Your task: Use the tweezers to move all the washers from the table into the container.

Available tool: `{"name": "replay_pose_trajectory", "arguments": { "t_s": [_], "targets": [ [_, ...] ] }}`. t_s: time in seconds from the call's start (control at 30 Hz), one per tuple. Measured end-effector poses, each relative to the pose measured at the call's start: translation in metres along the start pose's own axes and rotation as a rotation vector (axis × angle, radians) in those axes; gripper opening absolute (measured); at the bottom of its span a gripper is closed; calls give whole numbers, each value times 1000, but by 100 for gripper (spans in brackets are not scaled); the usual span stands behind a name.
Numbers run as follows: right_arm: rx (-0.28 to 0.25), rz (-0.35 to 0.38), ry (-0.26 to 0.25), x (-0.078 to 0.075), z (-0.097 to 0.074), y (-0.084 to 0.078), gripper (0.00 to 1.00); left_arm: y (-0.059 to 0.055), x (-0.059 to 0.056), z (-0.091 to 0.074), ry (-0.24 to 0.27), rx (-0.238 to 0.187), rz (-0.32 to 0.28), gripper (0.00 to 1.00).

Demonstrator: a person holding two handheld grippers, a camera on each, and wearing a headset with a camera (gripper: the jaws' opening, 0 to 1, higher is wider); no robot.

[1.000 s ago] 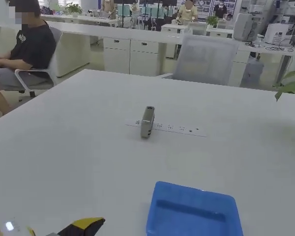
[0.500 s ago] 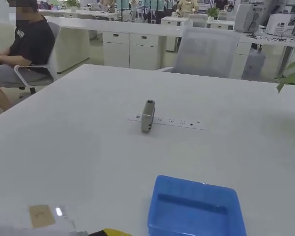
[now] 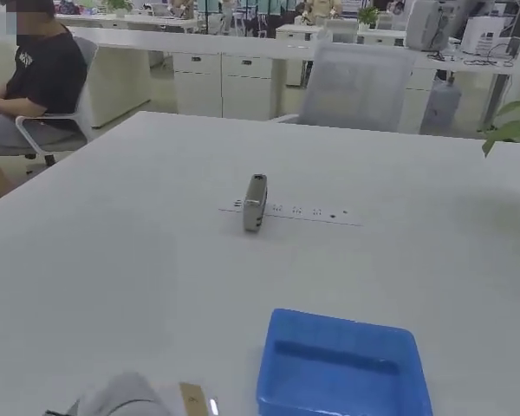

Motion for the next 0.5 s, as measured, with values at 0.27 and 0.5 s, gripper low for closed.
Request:
{"name": "replay_pose_trajectory", "arguments": {
  "t_s": [0.27, 0.5],
  "targets": [
    [79, -169, 130, 14, 10, -2, 16, -11, 0, 12, -80, 112, 90, 3],
    [106, -212, 213, 24, 20, -2, 15, -14, 2, 18, -92, 155, 173, 0]
  ]
}}
Point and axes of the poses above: the centre of the closed fingertips' face, and the gripper's own axes: z roughly forward along the fingers, x roughly to its left, y roughly out of its top, the point moved 6 cm from there along -z, roughly backward along the fingers, and after that the axes turned 14 degrees about -x, right-handed, at the moved point
